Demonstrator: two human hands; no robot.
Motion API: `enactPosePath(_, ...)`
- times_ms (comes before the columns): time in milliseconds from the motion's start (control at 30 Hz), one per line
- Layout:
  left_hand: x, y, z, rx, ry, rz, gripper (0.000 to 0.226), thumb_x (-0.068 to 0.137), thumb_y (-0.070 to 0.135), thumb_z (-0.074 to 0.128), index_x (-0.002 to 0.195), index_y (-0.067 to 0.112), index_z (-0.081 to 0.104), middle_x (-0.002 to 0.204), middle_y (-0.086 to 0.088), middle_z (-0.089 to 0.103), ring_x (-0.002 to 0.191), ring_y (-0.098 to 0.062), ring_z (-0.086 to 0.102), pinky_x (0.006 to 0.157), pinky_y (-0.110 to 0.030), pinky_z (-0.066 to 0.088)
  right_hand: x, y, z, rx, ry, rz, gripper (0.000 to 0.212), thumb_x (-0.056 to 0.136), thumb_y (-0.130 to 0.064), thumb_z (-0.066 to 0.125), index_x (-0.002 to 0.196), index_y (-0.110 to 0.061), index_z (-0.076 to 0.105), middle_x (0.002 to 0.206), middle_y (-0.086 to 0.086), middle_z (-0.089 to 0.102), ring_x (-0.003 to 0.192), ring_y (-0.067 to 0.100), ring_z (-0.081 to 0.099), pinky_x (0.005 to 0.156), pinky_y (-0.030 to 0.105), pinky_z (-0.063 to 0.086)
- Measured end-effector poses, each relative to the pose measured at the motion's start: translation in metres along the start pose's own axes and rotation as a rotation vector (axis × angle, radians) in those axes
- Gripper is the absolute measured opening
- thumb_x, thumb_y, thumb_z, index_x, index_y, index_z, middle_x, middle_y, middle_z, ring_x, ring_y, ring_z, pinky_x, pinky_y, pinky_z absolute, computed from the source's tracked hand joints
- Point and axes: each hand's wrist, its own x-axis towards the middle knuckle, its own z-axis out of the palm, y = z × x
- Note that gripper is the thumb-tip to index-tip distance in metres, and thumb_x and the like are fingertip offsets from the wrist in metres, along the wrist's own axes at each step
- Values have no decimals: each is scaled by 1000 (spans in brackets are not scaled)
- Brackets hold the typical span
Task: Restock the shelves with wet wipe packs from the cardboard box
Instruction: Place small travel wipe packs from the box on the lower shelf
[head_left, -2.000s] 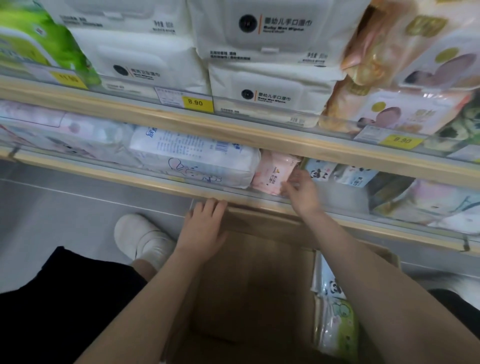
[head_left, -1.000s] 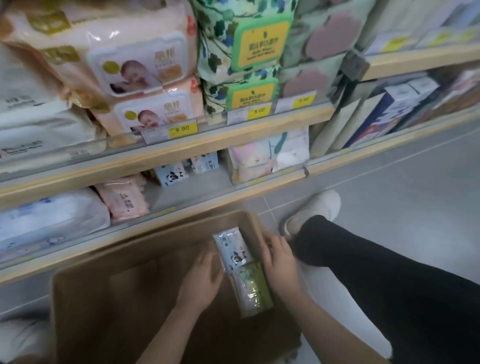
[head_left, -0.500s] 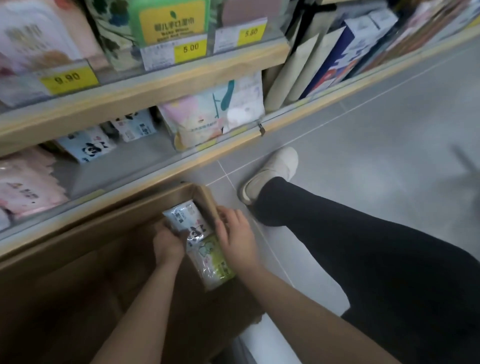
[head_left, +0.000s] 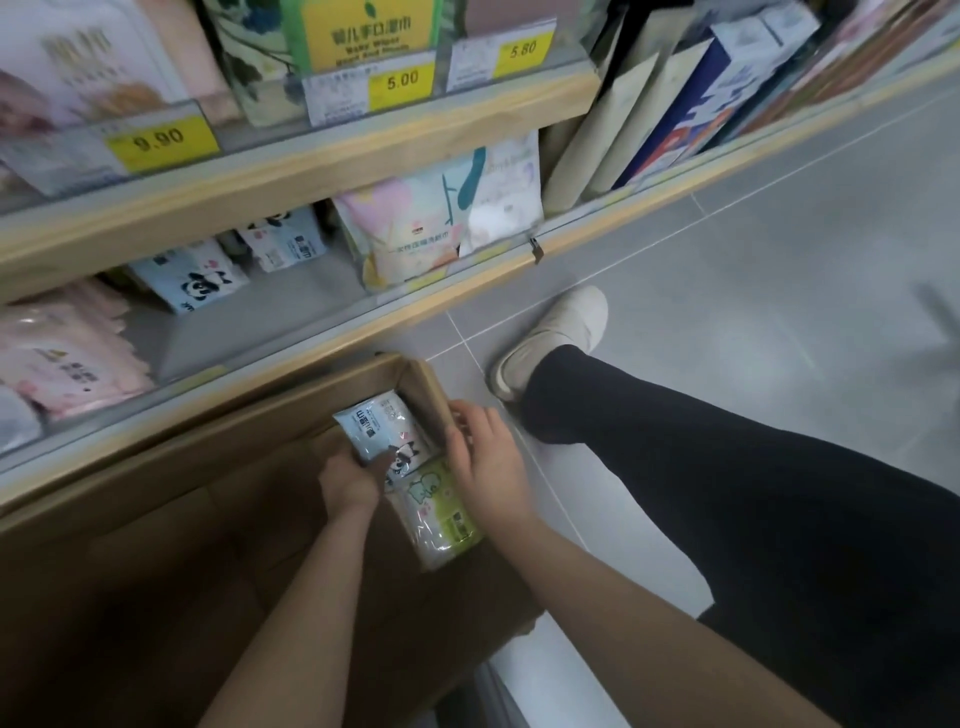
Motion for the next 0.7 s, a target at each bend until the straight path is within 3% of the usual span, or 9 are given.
enactPosePath(167,-7,-12,-36,-52,-3,-21,35,77,17,75,109,8,64,112,-13,68,102,-28,64,87,-33,48,-2,-5,-1,-37,1,-13,33,98,-39,39,125,-24,51,114,-8,53,105,9,51,85,25,44)
enactPosePath(300,-17,-36,-81,-180,25,-28,36,74,11,77,107,6,63,110,-12,68,94,-24,65,84,-34,50,-6,-18,-3,-60,16,-41,34,98,-31,40,129,-19,48,118,-3,49,107,9,48,91,28,45)
enactPosePath(433,-37,-61,-122,-281,76,-56,38,75,4,75,110,0,60,113,-16,66,95,-26,63,83,-33,49,-15,-46,4,-166,53,-328,37,91,-10,54,128,-11,51,126,2,49,116,12,42,98,19,31)
enactPosePath(500,-47,-73,-136,-336,99,-66,39,76,1,73,112,-2,59,114,-17,65,91,-23,61,78,-30,46,-18,-56,22,-175,-6,-407,37,89,-7,56,126,-11,53,127,4,50,117,12,42,101,22,34)
enactPosePath(567,-54,-85,-145,-374,103,-85,37,76,0,72,111,1,59,114,-16,64,86,-19,58,76,-28,45,-18,-54,48,-132,-132,-280,40,92,-12,54,132,-13,49,132,3,45,121,15,45,105,31,40)
enactPosePath(633,-56,-96,-149,-398,98,-100,33,76,2,73,105,7,58,115,-16,64,85,-19,58,75,-29,47,-14,-48,67,-61,-231,-36,48,92,-15,56,137,-12,42,136,6,40,122,22,49,102,39,44)
enactPosePath(700,-54,-105,-149,-416,93,-125,33,77,3,73,105,9,57,115,-16,65,83,-17,59,67,-27,49,-6,-40,81,-37,-274,128,52,90,-13,60,138,-9,40,137,10,37,120,29,52,101,39,45)
